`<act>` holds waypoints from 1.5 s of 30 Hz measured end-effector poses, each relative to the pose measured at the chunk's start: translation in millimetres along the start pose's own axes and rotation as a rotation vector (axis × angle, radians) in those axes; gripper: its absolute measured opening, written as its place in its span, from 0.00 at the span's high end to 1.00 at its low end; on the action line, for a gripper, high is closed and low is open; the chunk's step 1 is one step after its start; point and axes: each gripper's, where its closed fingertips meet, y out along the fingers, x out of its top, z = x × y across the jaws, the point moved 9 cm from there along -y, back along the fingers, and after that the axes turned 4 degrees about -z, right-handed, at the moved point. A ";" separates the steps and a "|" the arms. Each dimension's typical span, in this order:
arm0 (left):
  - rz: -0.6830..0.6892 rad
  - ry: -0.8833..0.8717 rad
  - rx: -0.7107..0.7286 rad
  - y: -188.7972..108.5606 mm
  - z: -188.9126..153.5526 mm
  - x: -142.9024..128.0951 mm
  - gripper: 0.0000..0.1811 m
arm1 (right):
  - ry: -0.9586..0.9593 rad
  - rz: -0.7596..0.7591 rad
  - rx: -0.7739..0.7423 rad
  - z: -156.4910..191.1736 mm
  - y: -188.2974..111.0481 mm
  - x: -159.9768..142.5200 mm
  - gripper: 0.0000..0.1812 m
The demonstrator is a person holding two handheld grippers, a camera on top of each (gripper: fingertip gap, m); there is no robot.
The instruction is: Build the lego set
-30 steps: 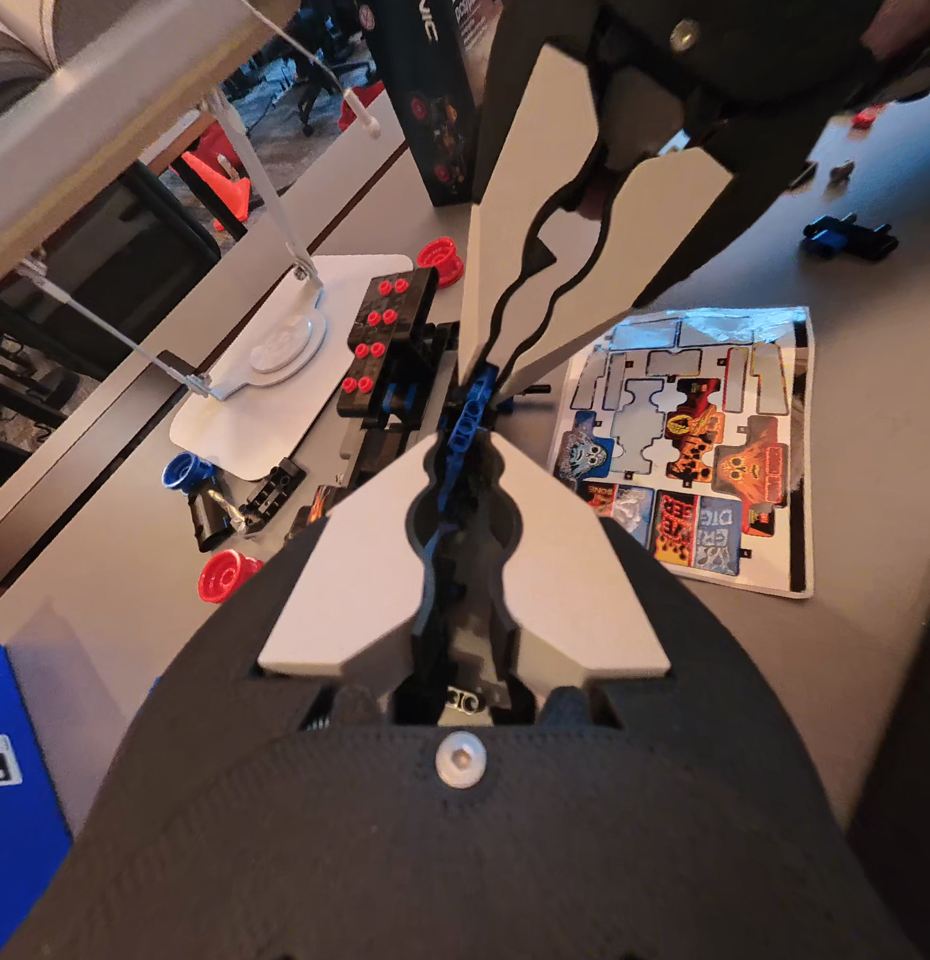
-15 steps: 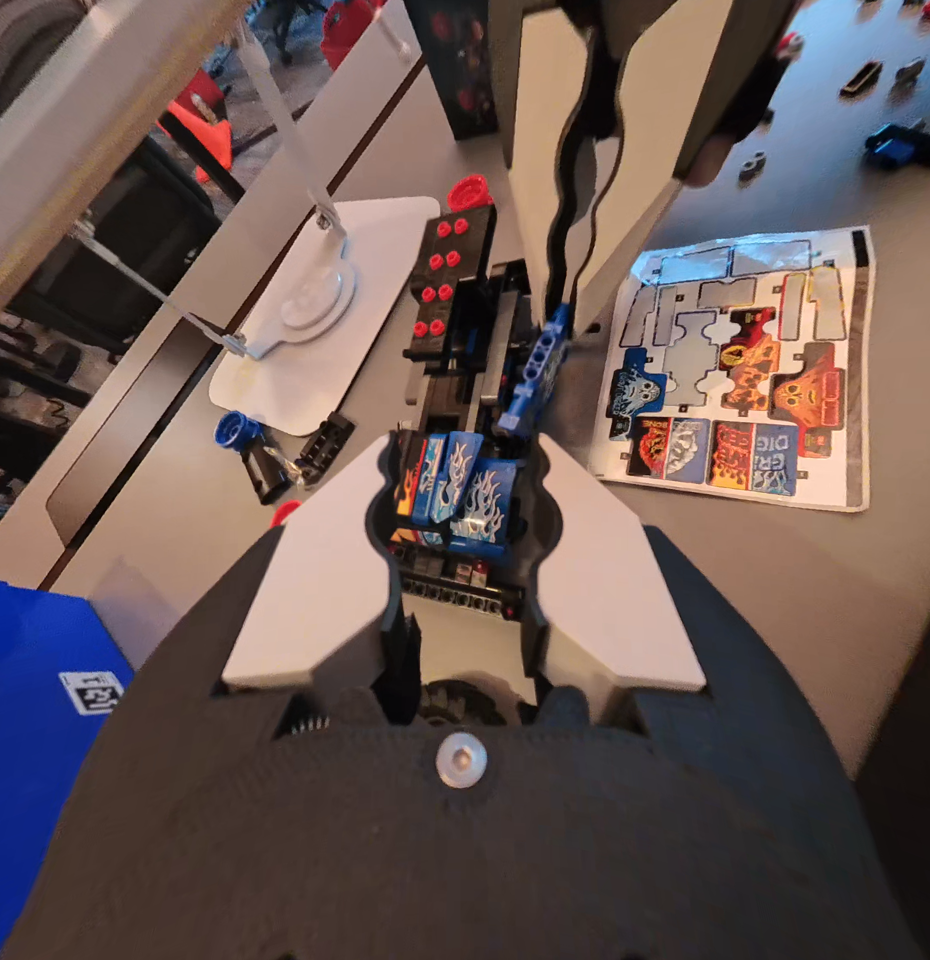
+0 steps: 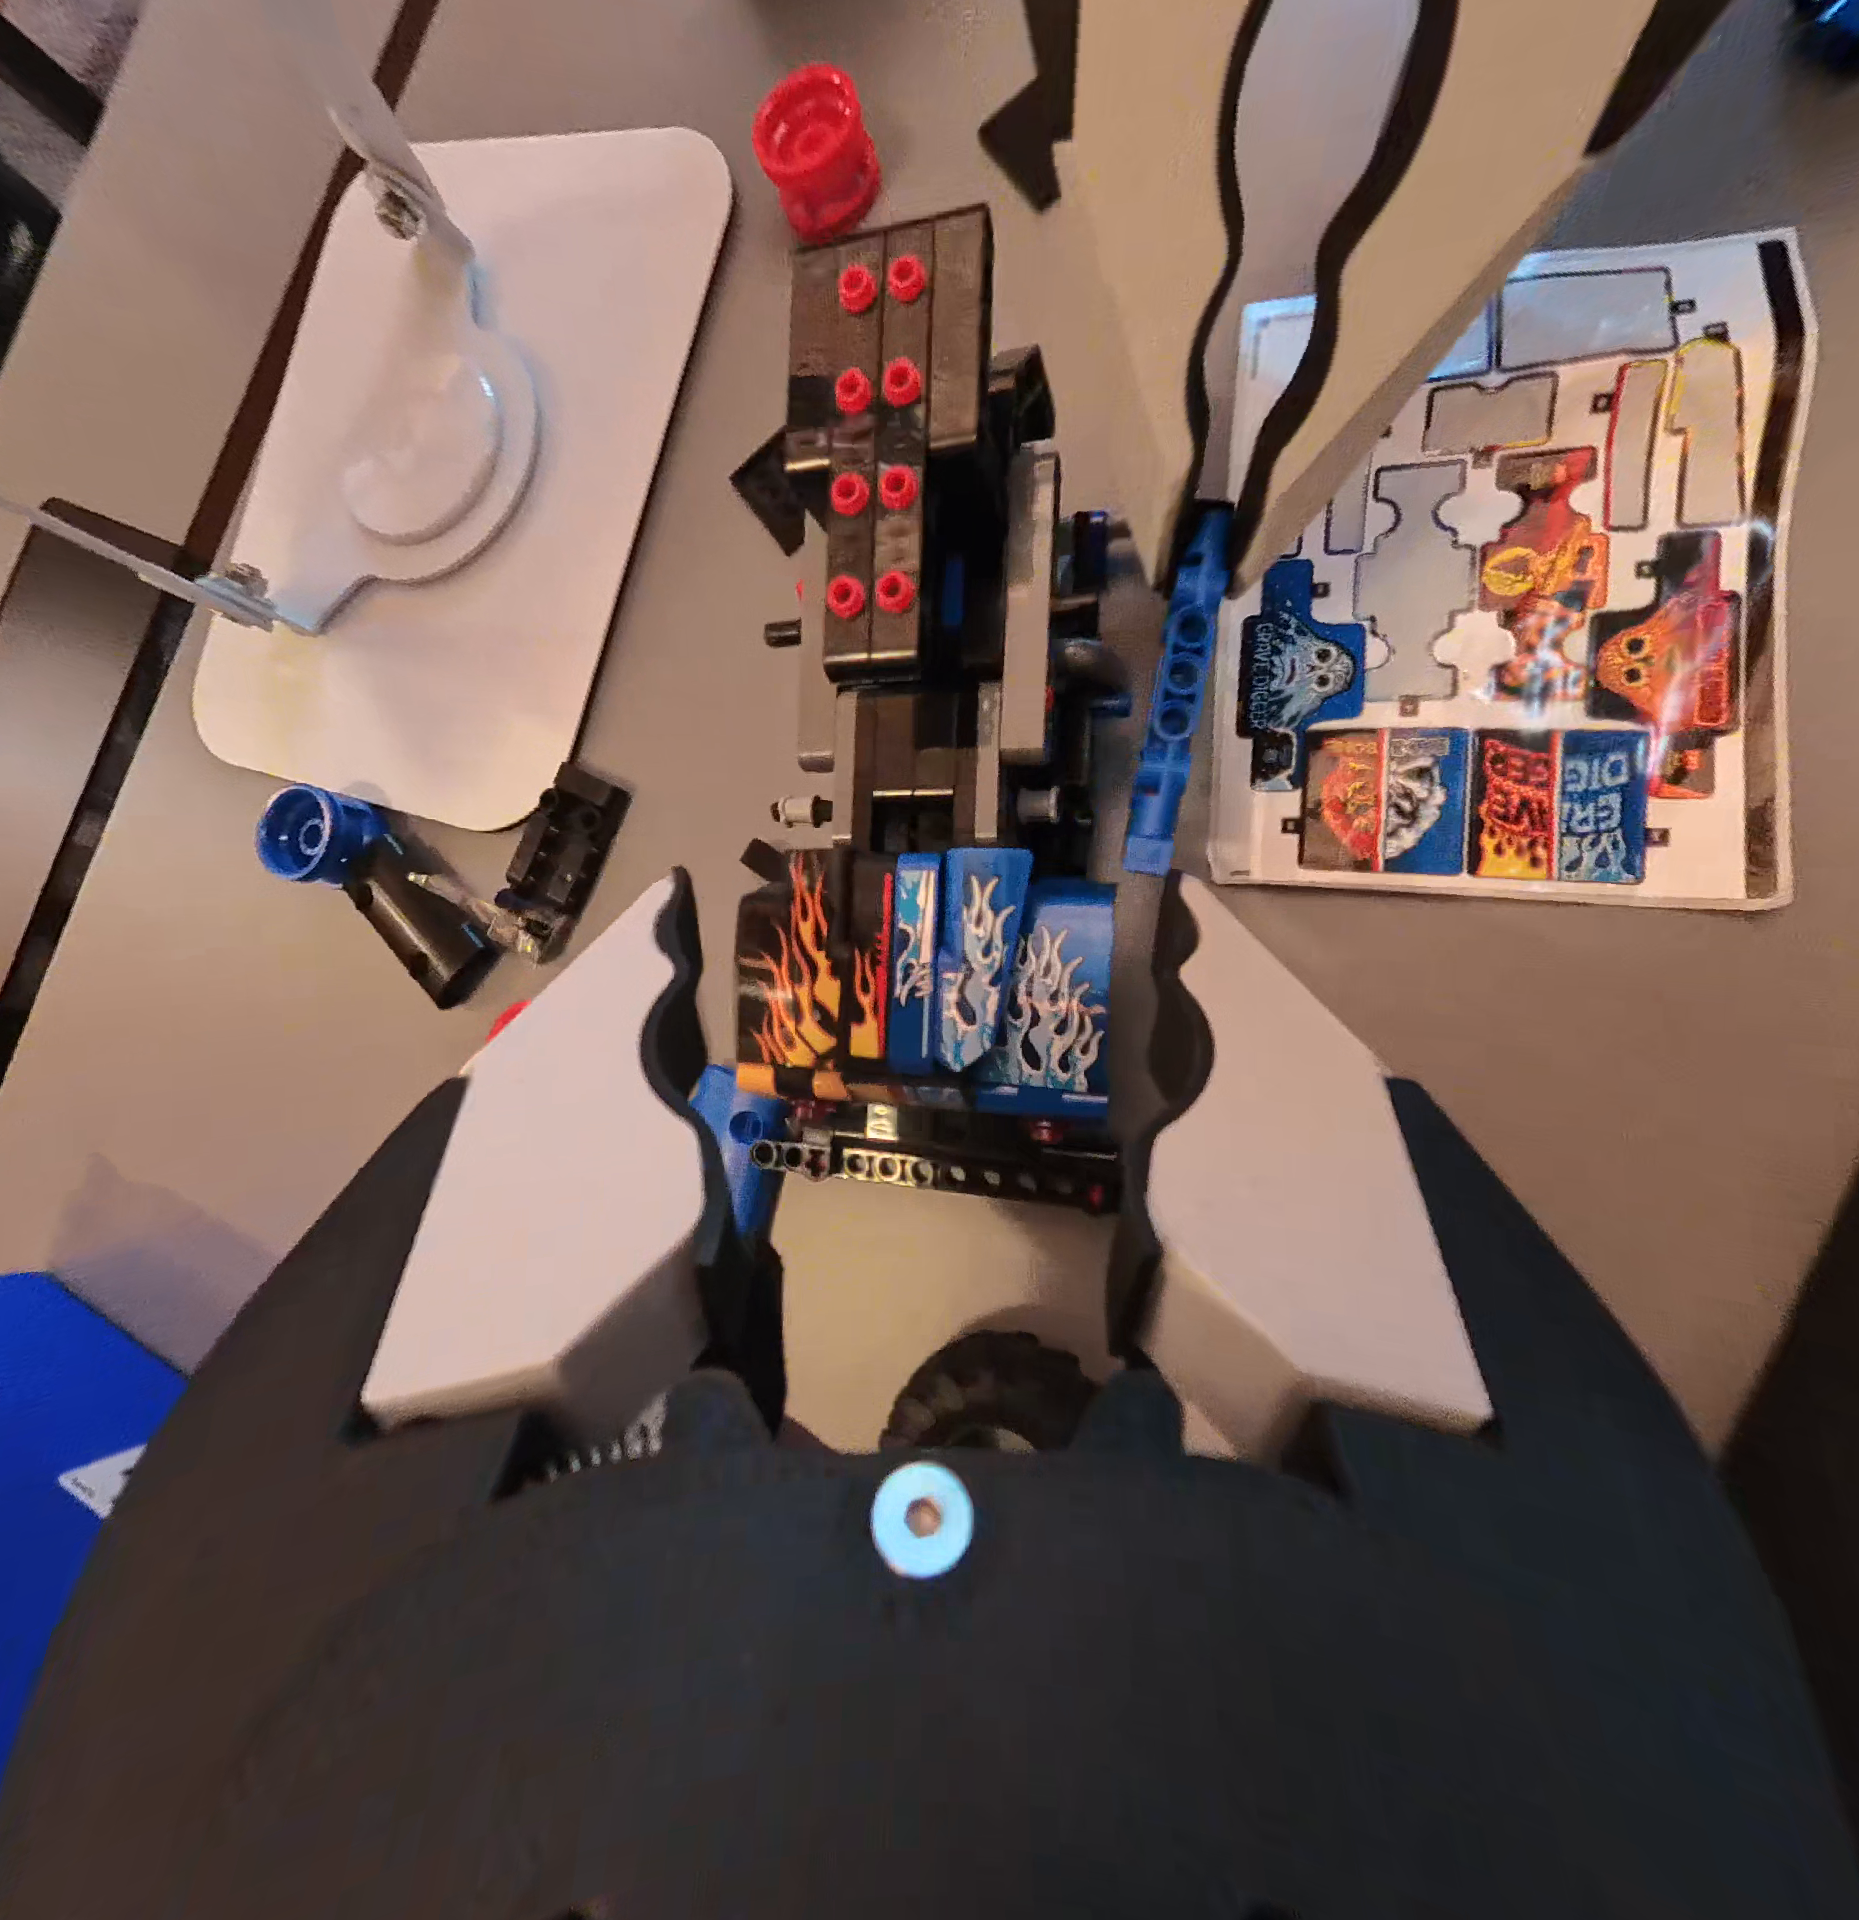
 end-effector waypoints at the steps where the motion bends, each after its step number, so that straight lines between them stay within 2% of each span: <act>1: 0.012 0.007 -0.015 2.1 1.3 0.8 0.51 | -0.009 0.008 -0.005 0.9 0.3 -0.8 0.97; 5: 0.076 0.018 -0.112 13.8 2.7 0.7 0.50 | -0.016 0.017 -0.002 0.9 3.9 -4.0 0.97; 8: 0.116 0.029 -0.135 22.6 6.4 0.8 0.52 | -0.012 0.007 -0.007 -1.3 4.4 -5.5 0.97; 14: 0.077 0.011 -0.173 31.3 5.9 0.2 0.57 | -0.009 0.007 0.001 -3.4 2.8 -9.2 0.97; 22: 0.043 -0.022 -0.158 31.1 3.1 2.1 0.60 | -0.004 -0.006 -0.005 -6.8 -3.0 -10.7 0.97; 34: 0.099 -0.113 -0.098 34.6 -4.7 11.7 0.60 | -0.014 -0.004 -0.049 -14.7 -13.6 -16.2 0.96; 45: 0.092 -0.182 -0.032 48.3 -8.2 26.7 0.60 | -0.014 0.027 -0.079 -27.3 -28.9 -33.6 0.95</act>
